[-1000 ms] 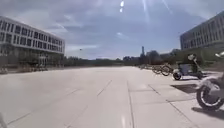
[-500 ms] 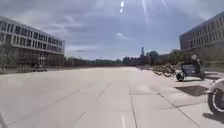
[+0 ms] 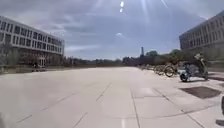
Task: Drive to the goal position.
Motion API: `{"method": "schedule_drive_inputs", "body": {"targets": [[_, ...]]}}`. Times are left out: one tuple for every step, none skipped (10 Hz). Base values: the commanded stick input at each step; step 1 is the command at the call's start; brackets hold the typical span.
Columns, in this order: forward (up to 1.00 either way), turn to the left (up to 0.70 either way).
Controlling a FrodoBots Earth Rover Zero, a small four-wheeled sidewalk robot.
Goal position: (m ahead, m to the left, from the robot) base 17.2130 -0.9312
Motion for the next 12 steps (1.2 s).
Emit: {"method": "schedule_drive_inputs", "body": {"targets": [[0.44, -0.04], [0.44, -0.08], [0.44, -0.03], [0.44, 0.00], [0.44, 0.00], [0.44, 0.00], [0.44, 0.00], [0.44, 0.00], [0.44, 0.00], [0.44, 0.00], [0.44, 0.00], [0.44, 0.00]]}}
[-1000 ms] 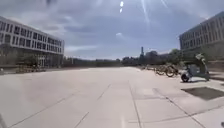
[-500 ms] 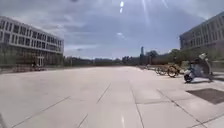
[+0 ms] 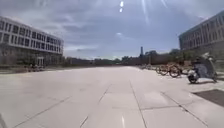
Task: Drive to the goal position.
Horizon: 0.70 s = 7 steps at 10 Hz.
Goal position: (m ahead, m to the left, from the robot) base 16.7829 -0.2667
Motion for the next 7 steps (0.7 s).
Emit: {"method": "schedule_drive_inputs", "body": {"targets": [[0.44, 0.00], [0.44, 0.00], [0.44, 0.00], [0.44, 0.00], [0.44, 0.00], [0.44, 0.00], [0.44, 0.00]]}}
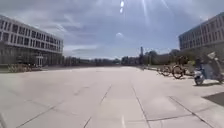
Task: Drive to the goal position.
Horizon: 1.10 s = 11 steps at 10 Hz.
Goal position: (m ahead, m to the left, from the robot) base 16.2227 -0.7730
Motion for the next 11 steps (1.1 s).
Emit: {"method": "schedule_drive_inputs", "body": {"targets": [[0.44, 0.00], [0.44, 0.00], [0.44, 0.00], [0.44, 0.00], [0.44, 0.00], [0.44, 0.00], [0.44, 0.00], [0.44, 0.00], [0.44, 0.00], [0.44, 0.00], [0.44, 0.00]]}}
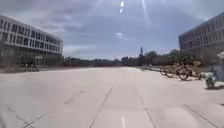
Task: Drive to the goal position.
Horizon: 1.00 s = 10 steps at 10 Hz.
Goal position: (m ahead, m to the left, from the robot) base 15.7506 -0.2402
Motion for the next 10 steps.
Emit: {"method": "schedule_drive_inputs", "body": {"targets": [[0.44, 0.00], [0.44, -0.03], [0.44, -0.17], [0.44, -0.21], [0.44, 0.00], [0.44, 0.00], [0.44, 0.00], [0.44, 0.00], [0.44, 0.00], [0.44, 0.00]]}}
